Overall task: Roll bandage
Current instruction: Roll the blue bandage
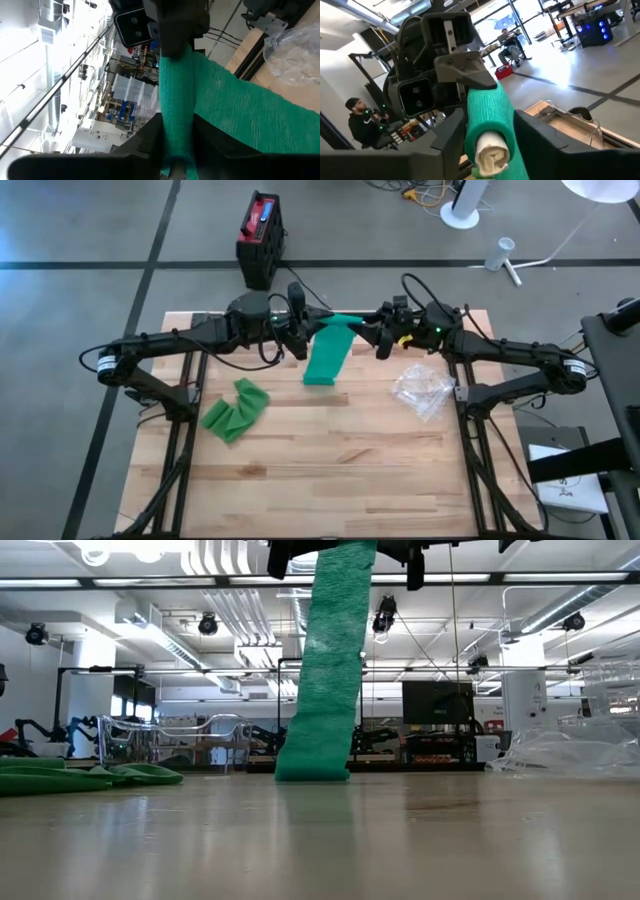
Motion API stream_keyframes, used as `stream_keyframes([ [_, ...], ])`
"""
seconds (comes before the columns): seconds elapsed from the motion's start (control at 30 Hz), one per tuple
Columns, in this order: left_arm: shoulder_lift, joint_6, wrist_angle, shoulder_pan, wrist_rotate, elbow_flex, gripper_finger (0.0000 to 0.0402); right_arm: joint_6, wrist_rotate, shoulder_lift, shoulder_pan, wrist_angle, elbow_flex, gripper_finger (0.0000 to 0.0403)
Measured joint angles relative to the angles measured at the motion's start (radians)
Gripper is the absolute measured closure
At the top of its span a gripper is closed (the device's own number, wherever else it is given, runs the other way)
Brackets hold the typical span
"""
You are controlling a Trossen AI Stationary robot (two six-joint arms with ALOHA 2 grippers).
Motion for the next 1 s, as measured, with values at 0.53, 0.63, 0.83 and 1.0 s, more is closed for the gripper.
stream_keyframes([
  [0.53,-0.044,-0.416,-0.174,0.019,0.008,0.072,0.0202,-0.501,0.013,-0.003,0.0,0.081,-0.002,0.0379],
  [0.63,-0.052,-0.562,-0.251,0.06,0.122,0.146,0.0163,-0.605,0.017,-0.002,0.0,0.092,-0.001,0.0381],
  [0.83,0.0,-0.765,-0.313,0.179,0.499,0.247,0.01,-0.754,-0.012,0.012,0.0,0.122,0.0,0.0386],
  [1.0,0.053,-0.772,-0.313,0.208,0.592,0.263,0.0085,-0.802,-0.022,0.023,0.0,0.141,0.0,0.0384],
])
